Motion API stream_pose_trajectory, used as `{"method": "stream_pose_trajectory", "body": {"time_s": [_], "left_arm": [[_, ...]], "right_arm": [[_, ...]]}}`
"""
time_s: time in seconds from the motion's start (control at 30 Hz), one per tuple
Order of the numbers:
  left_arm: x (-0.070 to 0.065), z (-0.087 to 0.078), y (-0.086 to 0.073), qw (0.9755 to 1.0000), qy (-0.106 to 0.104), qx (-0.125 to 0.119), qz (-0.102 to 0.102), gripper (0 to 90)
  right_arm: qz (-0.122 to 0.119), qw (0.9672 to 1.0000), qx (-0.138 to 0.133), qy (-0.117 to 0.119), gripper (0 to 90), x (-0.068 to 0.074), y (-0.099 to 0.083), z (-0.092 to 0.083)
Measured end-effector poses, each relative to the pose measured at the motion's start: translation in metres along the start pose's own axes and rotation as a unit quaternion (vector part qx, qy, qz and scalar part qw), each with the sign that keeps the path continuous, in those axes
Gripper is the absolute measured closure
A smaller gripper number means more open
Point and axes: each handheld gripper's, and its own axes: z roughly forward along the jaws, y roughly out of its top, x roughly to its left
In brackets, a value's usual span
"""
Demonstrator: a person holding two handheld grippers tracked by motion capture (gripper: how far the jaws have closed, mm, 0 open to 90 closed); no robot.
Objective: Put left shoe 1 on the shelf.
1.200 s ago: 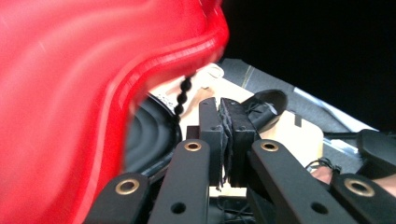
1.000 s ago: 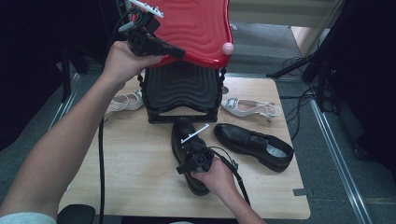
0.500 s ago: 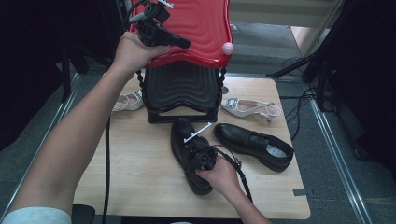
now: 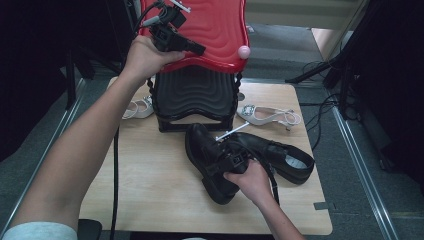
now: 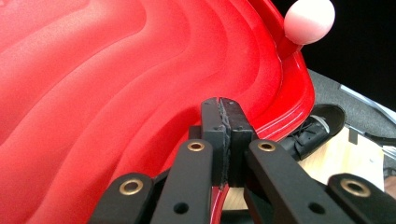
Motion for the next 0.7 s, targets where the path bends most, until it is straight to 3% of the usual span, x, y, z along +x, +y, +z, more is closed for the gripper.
{"method": "stream_pose_trajectory", "body": {"time_s": [0.1, 0.3, 0.53, 0.7], "left_arm": [[0.000, 0.000, 0.000, 1.0000, 0.000, 0.000, 0.002, 90.0], [-0.002, 0.000, 0.000, 1.0000, 0.007, 0.002, -0.001, 90.0], [-0.002, -0.001, 0.001, 0.9999, 0.009, 0.005, -0.005, 90.0], [-0.003, -0.001, 0.001, 0.9999, 0.011, 0.010, -0.004, 90.0]], "right_arm": [[0.004, 0.9997, -0.011, 0.019, 87.6, -0.001, 0.004, -0.010], [-0.008, 0.9995, -0.024, 0.017, 87.6, 0.008, 0.011, -0.024], [-0.017, 0.9982, -0.034, 0.046, 87.1, 0.023, 0.024, -0.045], [-0.027, 0.9979, -0.038, 0.046, 86.5, 0.032, 0.031, -0.055]]}}
